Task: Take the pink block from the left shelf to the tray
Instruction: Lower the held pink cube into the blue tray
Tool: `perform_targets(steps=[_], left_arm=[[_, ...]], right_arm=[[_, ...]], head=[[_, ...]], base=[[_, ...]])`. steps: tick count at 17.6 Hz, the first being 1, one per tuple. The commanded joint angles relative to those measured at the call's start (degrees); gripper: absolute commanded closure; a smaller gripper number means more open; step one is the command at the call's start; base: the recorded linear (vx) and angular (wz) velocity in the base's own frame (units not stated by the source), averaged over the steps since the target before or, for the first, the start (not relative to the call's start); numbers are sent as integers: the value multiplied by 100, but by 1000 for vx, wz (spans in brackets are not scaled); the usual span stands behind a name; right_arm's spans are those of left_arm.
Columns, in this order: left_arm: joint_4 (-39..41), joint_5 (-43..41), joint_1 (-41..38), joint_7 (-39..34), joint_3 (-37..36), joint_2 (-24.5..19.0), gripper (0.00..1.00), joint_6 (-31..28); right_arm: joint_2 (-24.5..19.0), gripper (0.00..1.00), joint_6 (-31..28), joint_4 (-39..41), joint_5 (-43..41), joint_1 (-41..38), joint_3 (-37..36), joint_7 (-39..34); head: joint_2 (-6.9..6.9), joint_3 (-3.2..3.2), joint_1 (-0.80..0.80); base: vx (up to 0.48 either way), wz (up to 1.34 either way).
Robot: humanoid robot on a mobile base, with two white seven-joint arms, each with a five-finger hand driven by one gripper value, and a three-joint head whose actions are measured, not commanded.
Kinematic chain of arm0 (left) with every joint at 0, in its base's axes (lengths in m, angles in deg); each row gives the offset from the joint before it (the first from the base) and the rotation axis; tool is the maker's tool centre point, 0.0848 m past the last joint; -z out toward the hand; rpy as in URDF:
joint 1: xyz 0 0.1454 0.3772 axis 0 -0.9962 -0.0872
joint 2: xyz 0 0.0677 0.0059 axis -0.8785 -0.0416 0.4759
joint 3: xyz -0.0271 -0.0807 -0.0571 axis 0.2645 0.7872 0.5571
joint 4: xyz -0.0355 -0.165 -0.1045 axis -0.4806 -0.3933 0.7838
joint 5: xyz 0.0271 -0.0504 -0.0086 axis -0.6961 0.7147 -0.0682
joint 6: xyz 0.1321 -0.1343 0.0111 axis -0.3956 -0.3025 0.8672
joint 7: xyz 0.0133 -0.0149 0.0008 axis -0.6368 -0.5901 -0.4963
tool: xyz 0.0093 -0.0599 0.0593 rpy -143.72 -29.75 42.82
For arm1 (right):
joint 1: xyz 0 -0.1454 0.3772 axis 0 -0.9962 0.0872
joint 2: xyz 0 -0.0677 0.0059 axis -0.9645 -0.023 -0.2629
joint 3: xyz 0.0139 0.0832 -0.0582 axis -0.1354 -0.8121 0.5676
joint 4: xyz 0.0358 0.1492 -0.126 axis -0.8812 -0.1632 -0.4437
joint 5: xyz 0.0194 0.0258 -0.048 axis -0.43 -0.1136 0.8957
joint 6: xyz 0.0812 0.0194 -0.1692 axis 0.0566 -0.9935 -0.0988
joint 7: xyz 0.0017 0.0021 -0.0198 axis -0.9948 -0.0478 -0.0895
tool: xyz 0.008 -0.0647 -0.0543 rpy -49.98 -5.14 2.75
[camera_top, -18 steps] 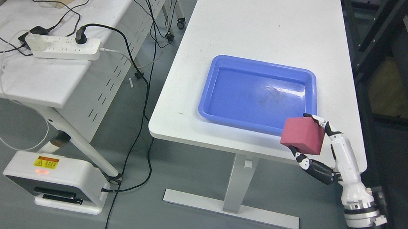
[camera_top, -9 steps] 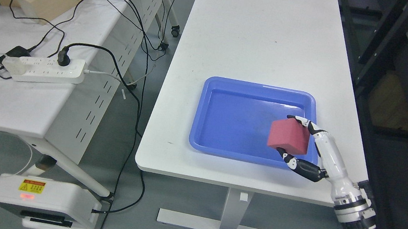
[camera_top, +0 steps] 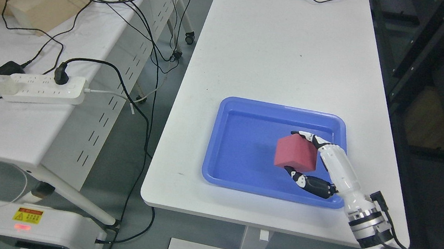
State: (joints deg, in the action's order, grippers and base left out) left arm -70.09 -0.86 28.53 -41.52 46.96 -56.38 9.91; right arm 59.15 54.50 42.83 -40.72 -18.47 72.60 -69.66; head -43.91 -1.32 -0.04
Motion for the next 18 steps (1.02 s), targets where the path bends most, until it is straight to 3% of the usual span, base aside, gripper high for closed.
perform_targets(steps=[1, 6, 8, 11, 16, 18], left_arm=[[100, 0, -114, -1, 0, -100, 0, 3], [100, 0, -114, -1, 0, -100, 0, 3], [100, 0, -114, -1, 0, -100, 0, 3], [100, 0, -114, -1, 0, -100, 0, 3], [100, 0, -114, -1, 0, -100, 0, 3], [100, 0, -114, -1, 0, -100, 0, 3]], right_arm=[[100, 81, -131, -22, 251, 27, 306, 10], [100, 61, -974, -39, 260, -17, 367, -235], [100, 57, -1019, -39, 216, -61, 367, -297], [100, 43, -1028, -39, -274, -184, 359, -315], [100, 13, -1098, -39, -1260, -193, 166, -517], [100, 9, -1098, -39, -1436, -193, 148, -517]], head=[[0, 0, 0], [0, 0, 0], [0, 0, 0], [0, 0, 0], [0, 0, 0], [0, 0, 0]], base=[[79, 8], [87, 4], [75, 8], [64, 6], [27, 5], [7, 0]])
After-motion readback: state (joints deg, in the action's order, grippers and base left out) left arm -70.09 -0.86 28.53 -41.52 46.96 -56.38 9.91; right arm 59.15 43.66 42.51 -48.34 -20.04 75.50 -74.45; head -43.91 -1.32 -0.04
